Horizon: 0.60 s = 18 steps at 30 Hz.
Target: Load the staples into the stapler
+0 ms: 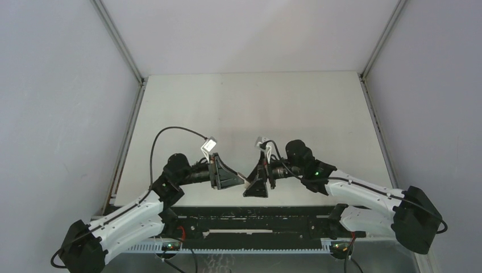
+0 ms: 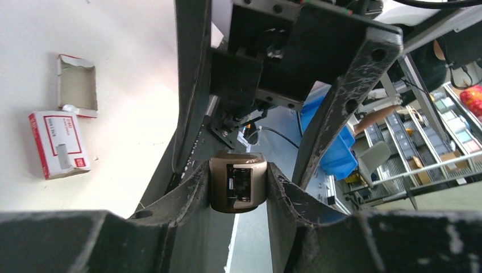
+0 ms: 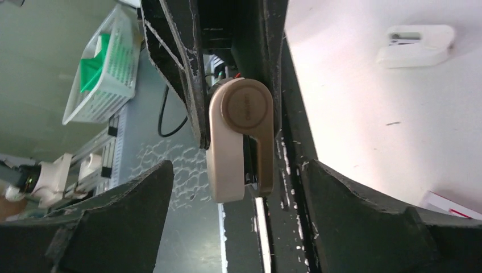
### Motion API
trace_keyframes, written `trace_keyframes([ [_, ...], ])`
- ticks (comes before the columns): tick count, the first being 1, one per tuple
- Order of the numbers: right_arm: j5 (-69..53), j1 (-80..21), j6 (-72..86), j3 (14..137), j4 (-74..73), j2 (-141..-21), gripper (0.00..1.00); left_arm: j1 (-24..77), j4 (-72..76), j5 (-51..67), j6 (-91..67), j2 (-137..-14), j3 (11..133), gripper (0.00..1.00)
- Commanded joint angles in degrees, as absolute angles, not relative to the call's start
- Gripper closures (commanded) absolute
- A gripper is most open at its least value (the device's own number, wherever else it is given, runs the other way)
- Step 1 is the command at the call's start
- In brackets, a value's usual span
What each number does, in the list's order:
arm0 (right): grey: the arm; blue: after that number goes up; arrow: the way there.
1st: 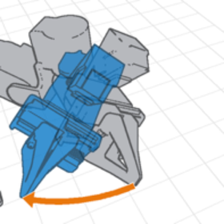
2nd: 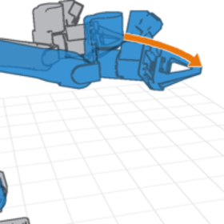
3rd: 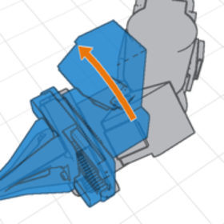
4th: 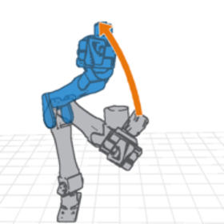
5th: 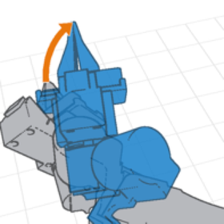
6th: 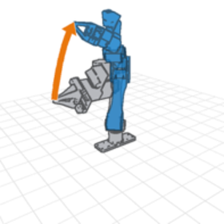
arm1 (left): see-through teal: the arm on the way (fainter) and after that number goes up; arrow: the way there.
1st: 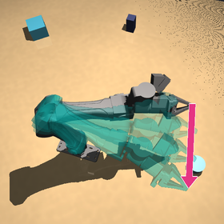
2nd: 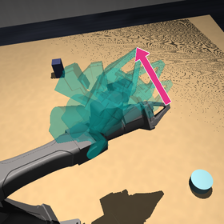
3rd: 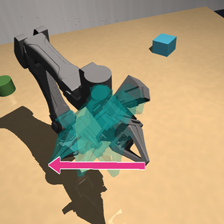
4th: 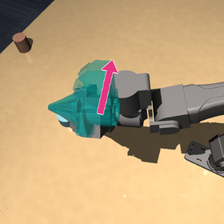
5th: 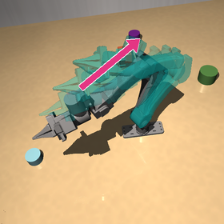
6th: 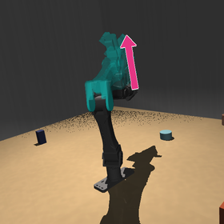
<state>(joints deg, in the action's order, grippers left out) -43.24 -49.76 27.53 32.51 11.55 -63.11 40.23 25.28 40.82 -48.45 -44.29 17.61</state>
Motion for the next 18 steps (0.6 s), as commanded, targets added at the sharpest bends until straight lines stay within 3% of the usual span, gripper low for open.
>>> trace_keyframes([
  [1, -39.5, -48.0, 25.7, 32.6, 8.9, -59.4, 0.12, 40.3, 22.5, 35.8, -48.0, -42.3, 22.4, 1.0],
  [9, -18.9, -46.0, 21.7, 32.7, -2.0, -52.5, 0.12, 33.1, 3.8, 19.6, -44.3, -46.3, 26.0, 1.0],
  [13, -6.1, -46.0, 21.3, 32.8, -8.1, -51.7, 0.13, 28.2, -0.5, 13.0, -39.7, -54.4, 29.4, 1.0],
  [18, -0.2, -46.0, 20.6, 32.7, -12.3, -51.1, 0.14, 23.9, -0.7, 9.6, -36.5, -63.4, 33.2, 1.0],
])
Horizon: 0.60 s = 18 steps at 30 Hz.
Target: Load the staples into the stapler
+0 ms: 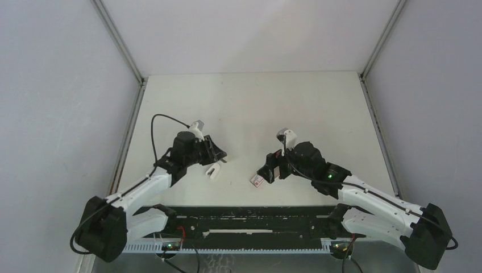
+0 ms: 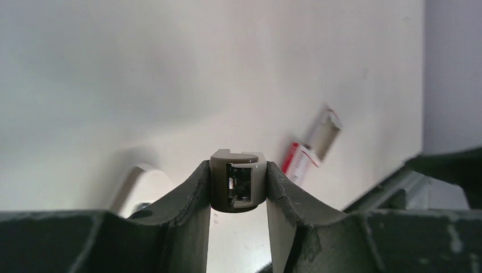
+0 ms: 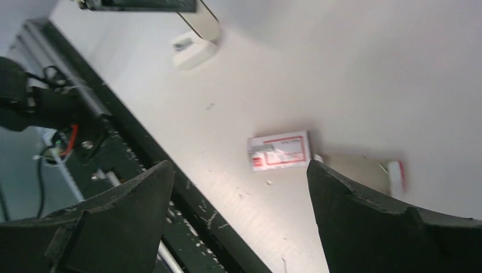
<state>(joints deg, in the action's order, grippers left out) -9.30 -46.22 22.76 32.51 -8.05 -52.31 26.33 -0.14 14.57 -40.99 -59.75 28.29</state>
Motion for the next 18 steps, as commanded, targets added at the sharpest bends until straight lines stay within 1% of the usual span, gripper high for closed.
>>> trace_keyframes([
  [1, 0.4, -46.0, 20.3, 32.8, -13.0, -51.0, 0.15, 23.3, -0.1, 9.6, -36.4, -64.4, 33.3, 1.0],
  [4, 2.2, -46.1, 19.5, 32.6, -14.1, -50.1, 0.15, 21.7, -0.4, 8.5, -35.1, -67.5, 34.6, 1.0],
  [9, 3.9, -46.1, 19.3, 31.9, -14.0, -50.4, 0.15, 19.4, 0.5, 10.8, -33.5, -74.1, 36.7, 0.99],
  [12, 4.4, -46.0, 19.7, 31.4, -13.5, -51.0, 0.15, 18.9, 0.9, 11.8, -32.9, -77.3, 38.0, 0.92],
  [14, 4.7, -46.0, 19.7, 31.2, -13.2, -51.4, 0.15, 18.8, 1.0, 11.8, -32.1, -78.7, 38.5, 0.84],
  [15, 4.9, -45.9, 19.7, 31.2, -13.0, -51.7, 0.15, 18.8, 1.0, 11.8, -31.8, -79.2, 38.5, 0.79],
  [18, 6.1, -45.9, 19.5, 31.1, -12.8, -52.1, 0.14, 18.7, 2.3, 11.0, -30.8, -79.6, 37.7, 0.48],
])
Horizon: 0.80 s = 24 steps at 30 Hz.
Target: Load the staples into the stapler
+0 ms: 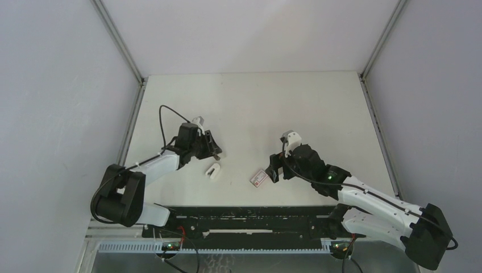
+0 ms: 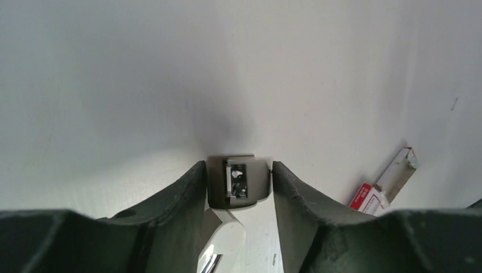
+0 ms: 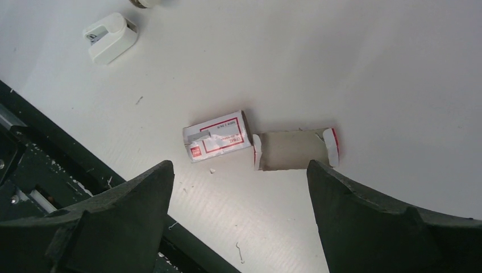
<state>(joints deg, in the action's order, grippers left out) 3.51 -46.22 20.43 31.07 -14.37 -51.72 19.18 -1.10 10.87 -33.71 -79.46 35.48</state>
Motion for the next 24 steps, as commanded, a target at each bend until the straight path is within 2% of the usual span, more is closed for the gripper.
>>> trace_keyframes([
  [1, 6.3, -45.8, 19.3, 31.2, -12.6, -52.2, 0.14, 18.7, 2.8, 10.5, -30.7, -79.5, 37.4, 0.4],
  [3, 6.3, -45.5, 19.1, 31.2, -12.1, -52.6, 0.13, 18.6, 3.7, 10.2, -30.0, -79.2, 36.8, 0.29],
  [5, 5.5, -45.0, 18.8, 31.2, -11.3, -53.0, 0.13, 18.5, 3.9, 9.8, -29.2, -78.7, 36.7, 0.24],
  [13, 2.6, -40.8, 19.5, 35.0, -9.9, -56.0, 0.12, 16.5, 5.8, 4.7, -27.5, -70.3, 35.7, 0.17],
  [16, 0.3, -34.6, 20.1, 37.0, -8.7, -56.2, 0.12, 10.7, 7.3, 2.5, -28.6, -64.9, 34.2, 0.16],
  [20, -0.9, -20.5, 21.5, 36.5, -5.2, -54.0, 0.12, -3.2, 9.6, -0.6, -31.6, -57.7, 30.1, 0.15],
  [24, 1.9, -8.3, 21.9, 30.6, 3.0, -48.6, 0.12, -10.2, 13.5, -13.1, -30.3, -48.1, 22.5, 0.14],
])
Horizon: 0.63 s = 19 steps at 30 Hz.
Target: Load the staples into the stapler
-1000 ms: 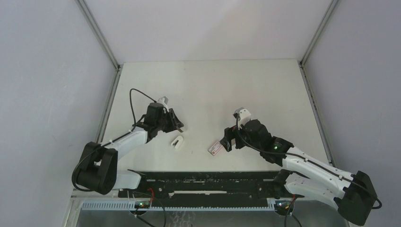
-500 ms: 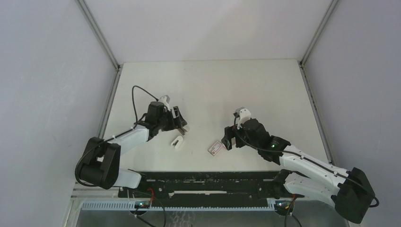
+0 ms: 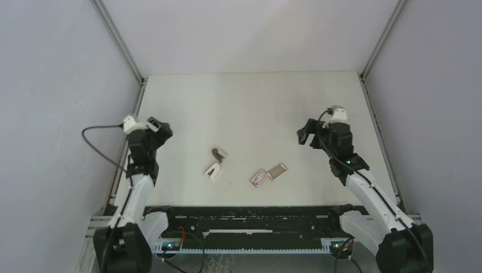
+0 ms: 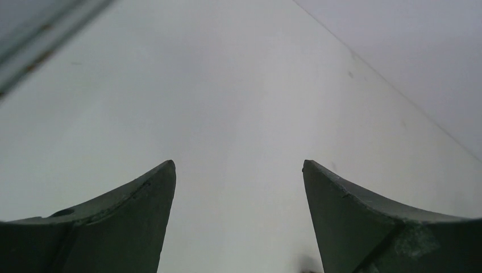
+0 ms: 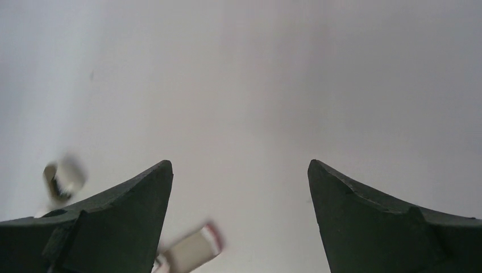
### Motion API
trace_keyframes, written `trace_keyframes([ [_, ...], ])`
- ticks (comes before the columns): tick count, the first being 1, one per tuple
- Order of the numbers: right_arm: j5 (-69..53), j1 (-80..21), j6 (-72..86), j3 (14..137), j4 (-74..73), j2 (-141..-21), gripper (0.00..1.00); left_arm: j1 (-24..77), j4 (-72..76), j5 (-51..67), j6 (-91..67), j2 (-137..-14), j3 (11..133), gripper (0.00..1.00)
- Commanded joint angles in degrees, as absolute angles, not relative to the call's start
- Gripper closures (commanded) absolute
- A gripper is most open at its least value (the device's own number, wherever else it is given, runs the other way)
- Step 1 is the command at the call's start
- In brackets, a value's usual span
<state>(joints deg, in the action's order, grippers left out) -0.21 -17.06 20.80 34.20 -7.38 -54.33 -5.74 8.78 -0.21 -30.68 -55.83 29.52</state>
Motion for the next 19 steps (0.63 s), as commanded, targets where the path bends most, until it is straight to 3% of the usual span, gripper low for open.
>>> trace_keyframes([
  [1, 3.4, -6.0, 21.1, 28.4, 5.1, -46.7, 0.12, -10.3, 16.2, -16.9, -28.3, -46.5, 20.0, 0.14],
  [5, 9.4, -1.0, 16.6, 19.3, 13.8, -40.9, 0.12, -10.3, 28.9, -22.9, -20.0, -46.9, 11.8, 0.13],
  [10, 13.5, -0.6, 12.3, 5.8, 34.2, -42.4, 0.11, -9.0, 45.8, -19.0, -12.4, -56.7, 9.7, 0.15],
  [19, 15.3, -0.7, 9.6, 4.1, 48.7, -55.2, 0.12, 1.3, 53.2, -31.3, -3.0, -68.9, 13.4, 0.15],
])
